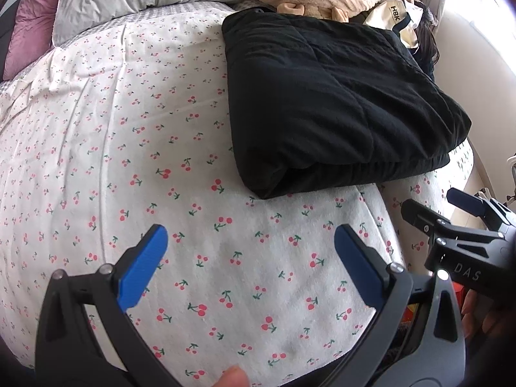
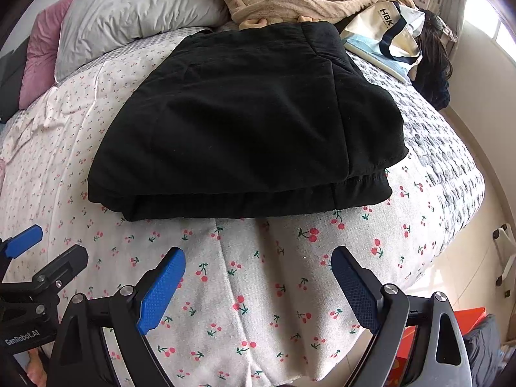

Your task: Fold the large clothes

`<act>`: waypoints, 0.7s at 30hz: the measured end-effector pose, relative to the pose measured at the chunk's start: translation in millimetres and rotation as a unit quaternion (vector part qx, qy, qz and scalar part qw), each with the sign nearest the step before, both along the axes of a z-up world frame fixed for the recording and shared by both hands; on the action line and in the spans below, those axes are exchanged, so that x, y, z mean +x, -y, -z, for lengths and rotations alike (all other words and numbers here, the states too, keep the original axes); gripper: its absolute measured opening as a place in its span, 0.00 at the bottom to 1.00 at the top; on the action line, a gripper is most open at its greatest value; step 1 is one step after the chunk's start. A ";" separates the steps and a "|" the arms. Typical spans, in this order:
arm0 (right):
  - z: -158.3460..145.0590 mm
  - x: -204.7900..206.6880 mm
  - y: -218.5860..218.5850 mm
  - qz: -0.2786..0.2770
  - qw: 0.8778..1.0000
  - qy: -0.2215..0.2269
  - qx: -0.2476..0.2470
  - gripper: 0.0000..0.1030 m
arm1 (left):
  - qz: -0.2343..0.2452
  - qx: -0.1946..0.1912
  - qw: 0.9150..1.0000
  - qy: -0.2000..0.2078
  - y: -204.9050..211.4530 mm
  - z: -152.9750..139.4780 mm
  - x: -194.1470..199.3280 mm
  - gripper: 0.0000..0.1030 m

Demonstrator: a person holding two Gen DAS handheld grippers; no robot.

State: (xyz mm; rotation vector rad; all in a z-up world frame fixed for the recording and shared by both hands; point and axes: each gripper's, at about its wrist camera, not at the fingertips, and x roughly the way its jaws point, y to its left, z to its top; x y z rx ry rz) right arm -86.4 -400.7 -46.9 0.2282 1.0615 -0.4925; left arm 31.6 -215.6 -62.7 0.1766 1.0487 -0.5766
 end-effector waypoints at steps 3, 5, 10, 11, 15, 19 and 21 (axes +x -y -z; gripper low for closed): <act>0.1 0.2 -1.0 -0.001 1.000 0.000 0.000 0.90 | 0.002 0.002 1.000 -0.002 0.7 1.3 -0.9 1.00; 0.0 0.0 -1.1 -0.002 1.000 0.000 0.000 0.90 | 0.003 0.003 1.000 -0.003 1.3 2.0 -0.9 1.00; 0.2 -0.1 -1.5 0.000 1.000 0.000 0.000 0.90 | 0.004 0.004 1.000 -0.006 1.6 3.5 -1.1 1.00; 0.1 -0.1 -1.6 0.000 1.000 0.000 0.000 0.90 | 0.004 0.005 1.000 -0.007 1.6 3.7 -0.8 1.00; 0.1 -0.1 -1.0 -0.001 1.000 0.000 0.000 0.90 | 0.004 0.005 1.000 -0.009 1.4 4.6 -0.3 1.00; 0.3 -0.5 -1.6 -0.001 1.000 0.000 0.001 0.90 | 0.004 0.005 1.000 -0.010 1.0 5.2 -0.3 1.00; 0.3 -0.6 -1.8 -0.001 1.000 0.000 0.001 0.90 | 0.004 0.005 1.000 -0.011 0.9 5.5 -0.3 1.00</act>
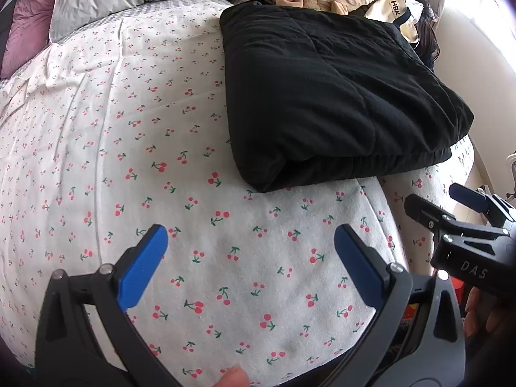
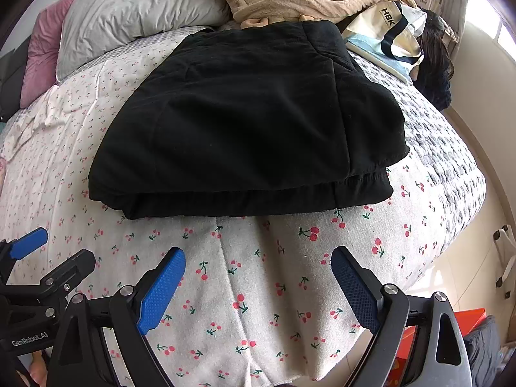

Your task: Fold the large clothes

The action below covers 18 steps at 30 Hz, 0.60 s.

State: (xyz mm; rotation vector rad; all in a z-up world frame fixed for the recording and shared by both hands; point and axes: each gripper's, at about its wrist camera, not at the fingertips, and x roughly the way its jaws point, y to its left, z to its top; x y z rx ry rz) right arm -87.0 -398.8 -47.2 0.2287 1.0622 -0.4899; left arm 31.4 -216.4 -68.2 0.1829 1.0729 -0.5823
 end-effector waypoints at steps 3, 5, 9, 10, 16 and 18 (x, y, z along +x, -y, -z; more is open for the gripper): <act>0.0 0.1 0.2 0.000 1.000 0.000 0.000 0.90 | 0.000 0.000 1.000 -0.002 -0.1 0.4 0.1 1.00; -0.1 0.0 0.0 0.000 1.000 -0.001 0.000 0.90 | 0.001 -0.001 1.000 -0.002 -0.1 0.8 0.2 1.00; -0.1 -0.2 -0.3 0.000 1.000 -0.001 0.000 0.90 | 0.000 -0.001 1.000 -0.002 0.2 0.8 0.1 1.00; -0.1 -0.2 -0.4 0.000 1.000 -0.001 0.000 0.90 | 0.000 0.000 1.000 -0.002 0.2 0.8 0.0 1.00; -0.3 -0.3 -0.4 0.000 1.000 -0.001 0.000 0.90 | 0.000 0.000 1.000 -0.002 0.1 0.9 -0.1 1.00; -0.4 -0.3 -0.3 0.000 1.000 0.000 0.000 0.90 | 0.000 0.000 1.000 -0.001 0.1 1.2 -0.1 1.00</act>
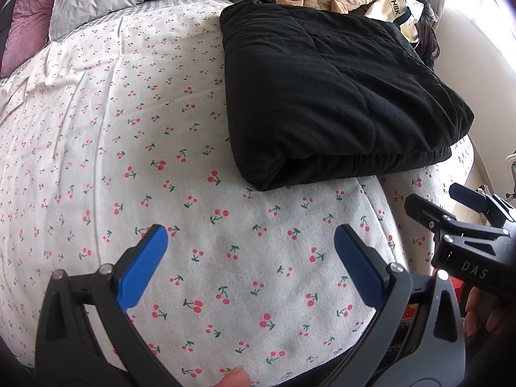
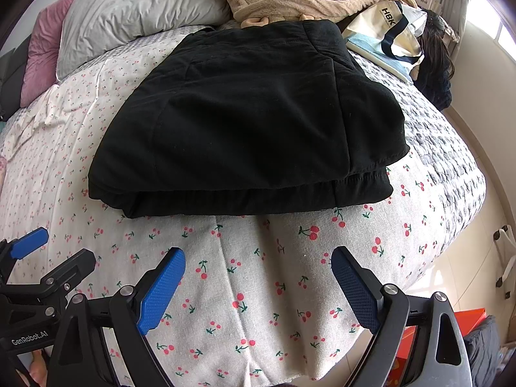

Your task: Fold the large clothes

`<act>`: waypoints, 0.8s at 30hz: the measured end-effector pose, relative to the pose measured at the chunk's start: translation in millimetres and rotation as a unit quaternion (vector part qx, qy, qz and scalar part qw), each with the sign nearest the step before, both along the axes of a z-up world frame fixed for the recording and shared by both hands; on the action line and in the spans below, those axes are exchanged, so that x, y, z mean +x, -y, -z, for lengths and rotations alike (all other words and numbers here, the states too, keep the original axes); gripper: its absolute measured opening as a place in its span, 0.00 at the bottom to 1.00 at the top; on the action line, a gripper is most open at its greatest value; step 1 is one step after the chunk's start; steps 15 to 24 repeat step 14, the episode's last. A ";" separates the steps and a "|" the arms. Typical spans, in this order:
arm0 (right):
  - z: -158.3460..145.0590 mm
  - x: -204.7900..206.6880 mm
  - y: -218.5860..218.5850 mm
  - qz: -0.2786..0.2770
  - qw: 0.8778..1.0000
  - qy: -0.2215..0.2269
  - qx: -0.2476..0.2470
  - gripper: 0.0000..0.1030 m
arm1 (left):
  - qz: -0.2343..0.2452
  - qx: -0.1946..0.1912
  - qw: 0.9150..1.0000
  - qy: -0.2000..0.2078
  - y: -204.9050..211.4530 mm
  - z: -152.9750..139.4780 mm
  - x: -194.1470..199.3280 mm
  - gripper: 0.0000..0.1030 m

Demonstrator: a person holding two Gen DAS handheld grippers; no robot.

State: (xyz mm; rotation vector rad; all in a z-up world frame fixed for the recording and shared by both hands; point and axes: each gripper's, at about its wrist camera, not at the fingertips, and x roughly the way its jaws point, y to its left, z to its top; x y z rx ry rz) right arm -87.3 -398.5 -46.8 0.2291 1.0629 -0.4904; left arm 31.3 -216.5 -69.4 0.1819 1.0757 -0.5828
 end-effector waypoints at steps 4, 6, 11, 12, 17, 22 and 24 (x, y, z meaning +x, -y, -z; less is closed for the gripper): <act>-0.1 0.2 0.9 -0.001 1.000 0.000 0.000 0.90 | 0.003 -0.007 1.000 -0.007 0.4 1.4 -0.4 1.00; 0.5 -0.8 0.2 0.000 1.000 0.000 0.000 0.90 | 0.006 -0.009 1.000 -0.010 1.1 2.0 -1.2 1.00; 2.1 -1.5 0.8 0.002 1.000 -0.001 0.003 0.90 | 0.010 -0.010 1.000 -0.007 0.5 0.9 -2.7 1.00; 2.4 -1.6 0.9 0.003 1.000 -0.002 0.003 0.90 | 0.009 -0.009 1.000 -0.004 -0.1 0.0 -3.0 1.00; 3.1 -1.6 0.7 0.005 1.000 -0.004 0.004 0.90 | 0.007 -0.003 1.000 0.003 -3.0 -1.9 -3.2 1.00; 3.1 -1.6 0.7 0.005 1.000 -0.004 0.004 0.90 | 0.007 -0.003 1.000 0.003 -3.0 -1.9 -3.2 1.00; 3.1 -1.6 0.7 0.005 1.000 -0.004 0.004 0.90 | 0.007 -0.003 1.000 0.003 -3.0 -1.9 -3.2 1.00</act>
